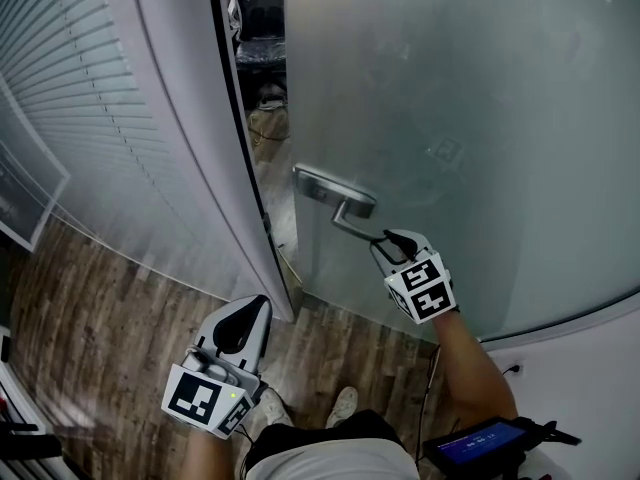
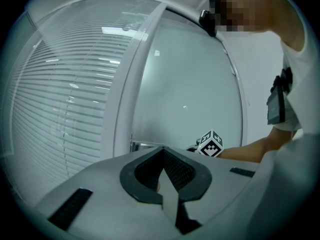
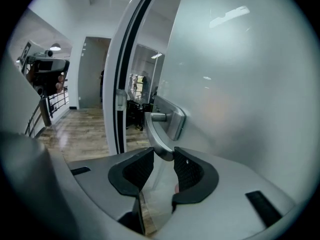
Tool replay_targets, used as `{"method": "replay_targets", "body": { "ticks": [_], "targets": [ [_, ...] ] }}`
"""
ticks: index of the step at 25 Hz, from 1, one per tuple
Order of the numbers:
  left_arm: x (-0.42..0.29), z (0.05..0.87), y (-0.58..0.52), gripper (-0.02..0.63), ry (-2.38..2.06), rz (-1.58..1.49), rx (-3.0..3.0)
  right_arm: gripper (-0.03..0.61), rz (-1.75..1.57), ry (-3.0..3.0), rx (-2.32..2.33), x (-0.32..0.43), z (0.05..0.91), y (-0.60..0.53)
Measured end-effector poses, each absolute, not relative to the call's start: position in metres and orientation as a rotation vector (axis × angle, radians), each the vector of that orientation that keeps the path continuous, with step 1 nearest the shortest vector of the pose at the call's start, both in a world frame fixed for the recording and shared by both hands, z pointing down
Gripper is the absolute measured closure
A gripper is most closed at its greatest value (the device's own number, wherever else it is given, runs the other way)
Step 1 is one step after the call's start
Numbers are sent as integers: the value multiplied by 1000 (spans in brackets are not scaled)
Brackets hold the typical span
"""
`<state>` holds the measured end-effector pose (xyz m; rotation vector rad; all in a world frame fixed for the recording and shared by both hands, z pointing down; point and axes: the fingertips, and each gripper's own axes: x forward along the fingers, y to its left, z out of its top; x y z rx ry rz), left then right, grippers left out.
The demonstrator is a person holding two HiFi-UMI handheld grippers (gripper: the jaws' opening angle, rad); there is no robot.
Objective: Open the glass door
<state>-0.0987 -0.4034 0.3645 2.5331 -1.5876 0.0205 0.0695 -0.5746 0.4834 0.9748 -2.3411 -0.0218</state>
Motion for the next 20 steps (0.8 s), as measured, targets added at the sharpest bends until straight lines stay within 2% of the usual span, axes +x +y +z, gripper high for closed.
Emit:
{"method": "replay_targets", "body": {
  "ticks": [20],
  "targets": [
    [-103,348,-381,614,-1701,28,2511,454,45,-2260,1188,115,474,-660]
  ]
}}
